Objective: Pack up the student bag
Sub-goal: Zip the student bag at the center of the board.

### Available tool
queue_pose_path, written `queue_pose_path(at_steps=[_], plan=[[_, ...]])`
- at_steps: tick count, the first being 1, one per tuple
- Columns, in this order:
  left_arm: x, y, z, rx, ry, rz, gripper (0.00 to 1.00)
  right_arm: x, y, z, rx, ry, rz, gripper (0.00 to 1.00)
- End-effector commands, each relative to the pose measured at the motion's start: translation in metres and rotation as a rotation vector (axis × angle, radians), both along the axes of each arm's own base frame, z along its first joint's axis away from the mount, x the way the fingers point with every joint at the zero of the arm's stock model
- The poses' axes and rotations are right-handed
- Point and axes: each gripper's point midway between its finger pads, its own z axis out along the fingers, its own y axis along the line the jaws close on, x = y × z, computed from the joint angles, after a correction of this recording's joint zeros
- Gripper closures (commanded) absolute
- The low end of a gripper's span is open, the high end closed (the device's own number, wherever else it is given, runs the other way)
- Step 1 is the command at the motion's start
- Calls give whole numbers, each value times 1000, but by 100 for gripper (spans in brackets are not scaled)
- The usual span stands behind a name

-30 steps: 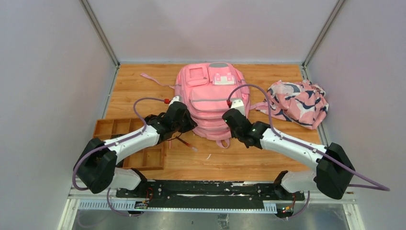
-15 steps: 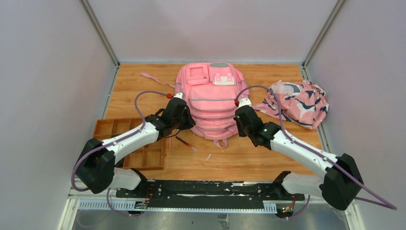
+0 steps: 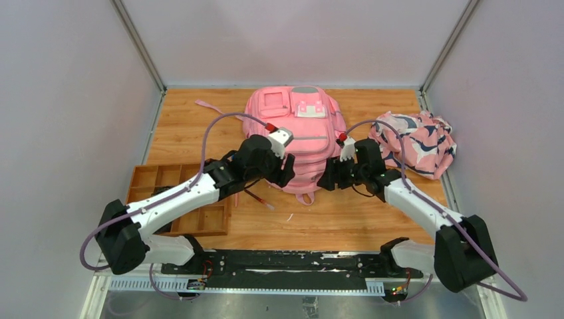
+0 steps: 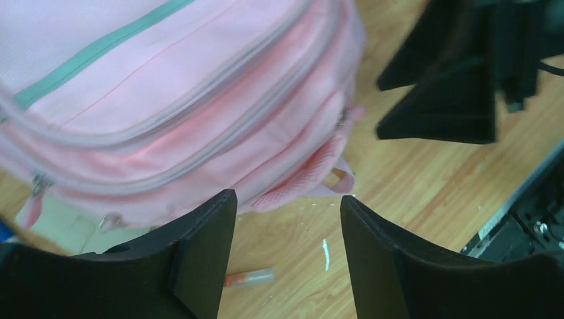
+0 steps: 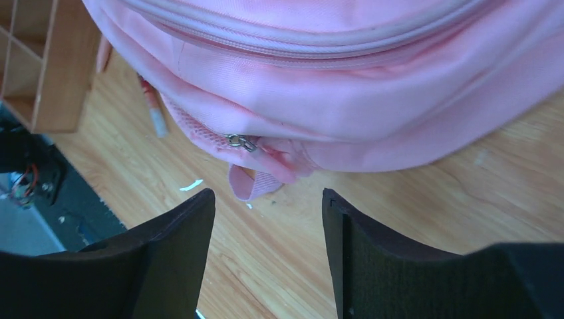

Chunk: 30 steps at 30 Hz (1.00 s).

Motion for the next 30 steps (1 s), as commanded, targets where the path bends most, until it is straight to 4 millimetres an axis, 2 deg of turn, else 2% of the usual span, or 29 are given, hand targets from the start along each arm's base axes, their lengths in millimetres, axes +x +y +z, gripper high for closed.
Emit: queue_pose_path(at_steps=[1,3,8,16,21,30], plan=[[-5,-27,1,92,-85,-191,34,-12,24,-5,150,90,135,36],[-3,-33,-2,95,-80,-209,34,-4,26,-7,170,79,126,36],[-1,-39,-8,101,-66,-221,34,-3,30,-12,216,106,130,38],[0,-40,-17,116,-49,-220,35,-5,28,-8,254,102,120,56],[3,-42,-19,124,-53,-220,35,-1,26,-14,235,117,98,64],[12,-38,-21,133,-82,-176,35,3,30,-24,247,134,89,58]])
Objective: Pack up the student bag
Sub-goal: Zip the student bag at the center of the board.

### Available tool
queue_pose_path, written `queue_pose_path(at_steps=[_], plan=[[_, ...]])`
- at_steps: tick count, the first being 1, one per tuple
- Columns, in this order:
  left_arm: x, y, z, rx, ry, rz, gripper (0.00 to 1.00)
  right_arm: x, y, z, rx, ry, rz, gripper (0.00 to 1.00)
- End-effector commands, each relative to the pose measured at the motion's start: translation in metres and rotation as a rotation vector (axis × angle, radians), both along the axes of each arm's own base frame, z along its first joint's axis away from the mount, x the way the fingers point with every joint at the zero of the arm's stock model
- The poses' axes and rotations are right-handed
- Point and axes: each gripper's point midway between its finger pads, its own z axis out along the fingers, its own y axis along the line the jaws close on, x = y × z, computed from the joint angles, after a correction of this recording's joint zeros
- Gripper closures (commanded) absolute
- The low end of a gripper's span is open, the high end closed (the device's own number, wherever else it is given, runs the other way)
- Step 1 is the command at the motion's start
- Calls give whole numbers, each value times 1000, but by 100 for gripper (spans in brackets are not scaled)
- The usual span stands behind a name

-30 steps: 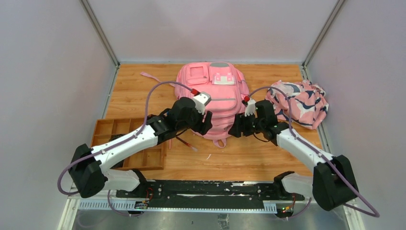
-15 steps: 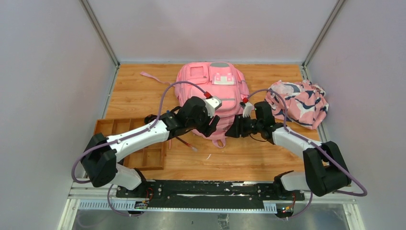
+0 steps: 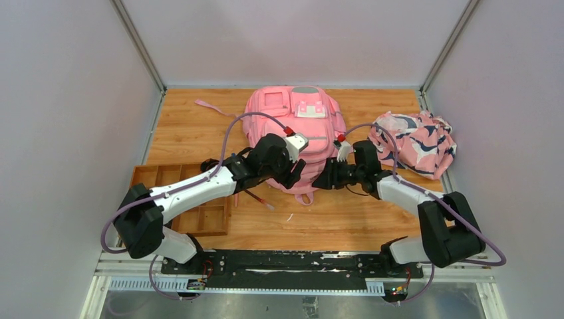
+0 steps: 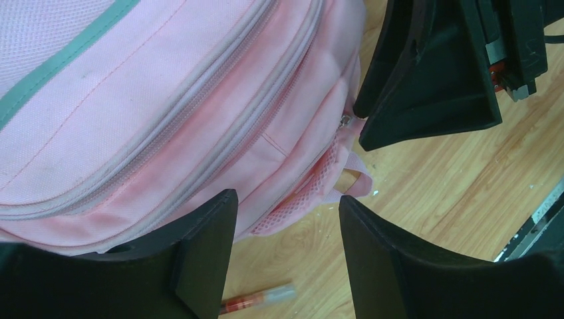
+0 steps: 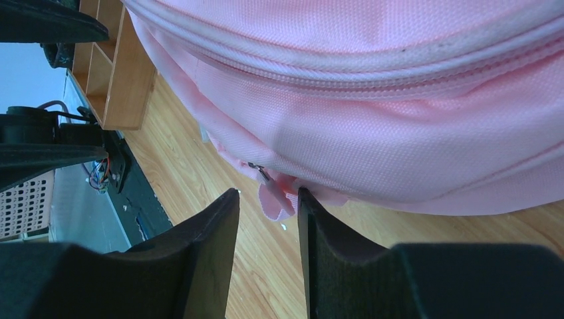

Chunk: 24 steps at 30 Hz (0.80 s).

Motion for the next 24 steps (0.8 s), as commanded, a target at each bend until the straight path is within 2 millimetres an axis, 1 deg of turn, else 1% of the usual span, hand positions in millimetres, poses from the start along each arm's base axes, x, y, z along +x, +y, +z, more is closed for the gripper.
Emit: queue_pose_path(at_steps=[1,5,8,10,14,16,17,18,19,22,24], plan=[[10,-5,10,-26,-50,10,35,5,1,-5,18,-1,-12,58],[10,-7,6,-29,-44,15,35,7,5,-10,14,12,-14,58],[19,0,1,0,-71,66,34,8,5,-15,3,23,-20,59],[21,1,-2,9,-101,68,33,10,5,-19,-15,28,-28,60],[19,-1,-9,59,-138,42,32,8,4,-27,-59,36,-36,70],[16,-4,-14,76,-137,33,32,8,3,-29,-79,36,-48,78],[15,-5,-17,96,-146,15,32,8,2,-29,-84,33,-55,84],[14,-7,-20,108,-149,4,31,8,1,-29,-91,33,-63,94],[13,-8,-23,121,-154,-5,31,8,-2,-29,-103,34,-79,100],[9,-14,-31,145,-172,-33,30,7,-10,-22,-130,21,-116,100],[10,-15,-33,162,-192,-27,30,5,-17,-16,-154,8,-143,100]])
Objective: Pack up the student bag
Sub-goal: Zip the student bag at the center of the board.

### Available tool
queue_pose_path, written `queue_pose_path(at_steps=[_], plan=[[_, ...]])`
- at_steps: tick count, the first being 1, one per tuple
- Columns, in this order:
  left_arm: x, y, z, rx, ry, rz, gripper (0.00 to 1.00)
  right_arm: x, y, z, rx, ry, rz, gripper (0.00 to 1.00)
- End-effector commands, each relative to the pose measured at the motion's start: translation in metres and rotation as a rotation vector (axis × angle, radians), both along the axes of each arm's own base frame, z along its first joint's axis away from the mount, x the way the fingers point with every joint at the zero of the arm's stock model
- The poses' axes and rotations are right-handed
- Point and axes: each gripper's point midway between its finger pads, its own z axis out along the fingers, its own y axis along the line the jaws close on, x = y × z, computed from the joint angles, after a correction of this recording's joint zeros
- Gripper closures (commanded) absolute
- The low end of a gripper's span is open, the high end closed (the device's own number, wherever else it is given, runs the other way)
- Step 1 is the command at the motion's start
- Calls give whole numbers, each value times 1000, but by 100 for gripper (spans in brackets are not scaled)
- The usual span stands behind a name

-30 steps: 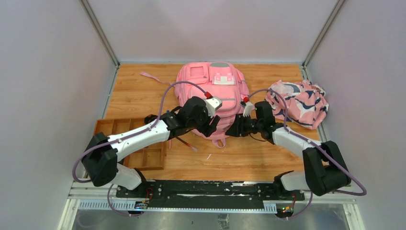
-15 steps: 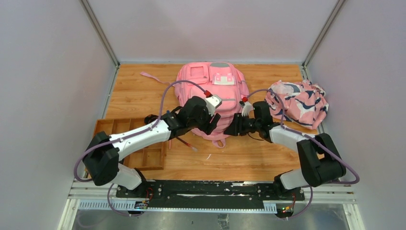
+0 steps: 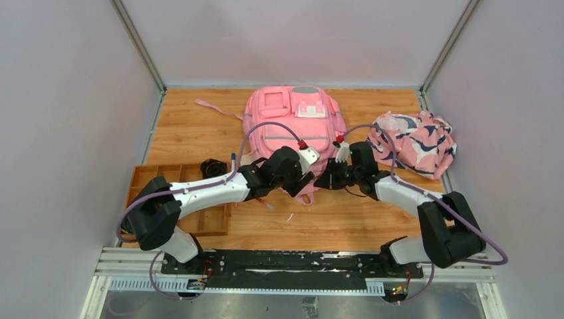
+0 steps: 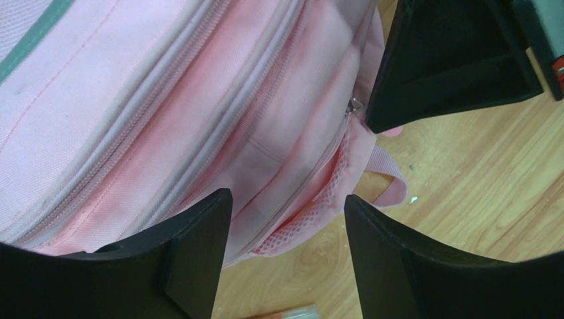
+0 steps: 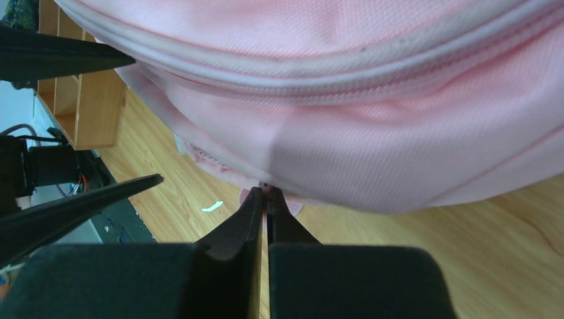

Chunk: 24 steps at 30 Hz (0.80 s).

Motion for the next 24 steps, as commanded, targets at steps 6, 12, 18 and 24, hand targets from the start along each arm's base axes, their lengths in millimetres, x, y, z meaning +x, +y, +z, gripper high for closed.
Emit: queue_pose_path(at_steps=[6,12,18,24], plan=[[10,-11,-9,115,-145,1,31,-16,-32,23,-129,-45,-96,100],[14,-15,-14,135,-136,8,55,-26,-35,35,-130,-53,-81,100],[13,-5,0,137,-147,33,100,-25,-55,23,-255,-20,-134,100],[3,14,8,136,-170,29,100,-13,-89,13,-442,-23,-247,100]])
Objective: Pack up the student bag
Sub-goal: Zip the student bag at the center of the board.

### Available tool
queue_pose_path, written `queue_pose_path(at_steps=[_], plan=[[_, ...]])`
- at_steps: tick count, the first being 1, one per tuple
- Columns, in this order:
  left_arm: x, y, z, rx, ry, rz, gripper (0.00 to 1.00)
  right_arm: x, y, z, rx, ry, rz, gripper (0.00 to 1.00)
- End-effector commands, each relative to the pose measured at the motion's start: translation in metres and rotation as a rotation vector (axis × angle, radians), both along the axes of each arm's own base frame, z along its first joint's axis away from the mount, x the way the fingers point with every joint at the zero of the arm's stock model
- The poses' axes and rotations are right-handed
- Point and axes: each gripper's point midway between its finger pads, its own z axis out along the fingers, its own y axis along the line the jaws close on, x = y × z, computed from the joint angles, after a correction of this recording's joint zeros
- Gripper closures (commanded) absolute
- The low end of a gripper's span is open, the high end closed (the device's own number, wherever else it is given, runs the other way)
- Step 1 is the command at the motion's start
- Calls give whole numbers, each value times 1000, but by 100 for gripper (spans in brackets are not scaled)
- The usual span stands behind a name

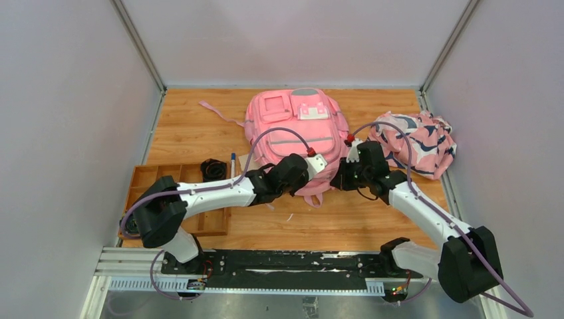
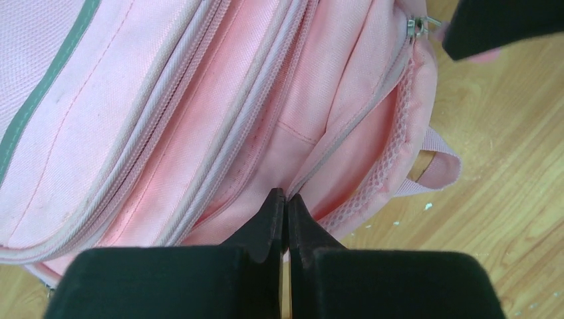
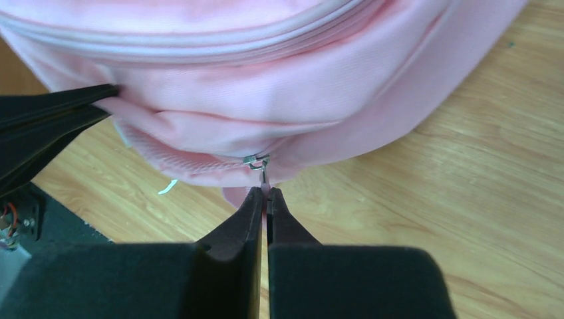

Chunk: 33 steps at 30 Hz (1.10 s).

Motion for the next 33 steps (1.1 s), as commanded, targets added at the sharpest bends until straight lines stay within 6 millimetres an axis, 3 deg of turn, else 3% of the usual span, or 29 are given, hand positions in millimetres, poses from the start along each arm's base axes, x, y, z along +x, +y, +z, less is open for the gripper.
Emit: queue_pose_path(at_steps=[1,5,10,14,20,27,33], plan=[[2,31,18,19,-68,55,100,2,-42,-17,-233,40,-116,100],[-4,47,21,8,-80,63,100,9,-52,-17,-298,47,-152,100],[-22,50,34,-43,-126,-87,100,30,-68,-22,-384,32,-242,100],[-32,56,60,-120,-231,-162,100,51,-79,-21,-422,13,-293,100],[-45,68,80,-197,-324,-206,100,80,-84,-18,-405,-11,-302,100],[-49,65,74,-199,-290,-228,100,106,-91,-42,-414,59,-283,100],[-54,60,71,-211,-273,-261,100,113,-108,-47,-400,71,-334,100]])
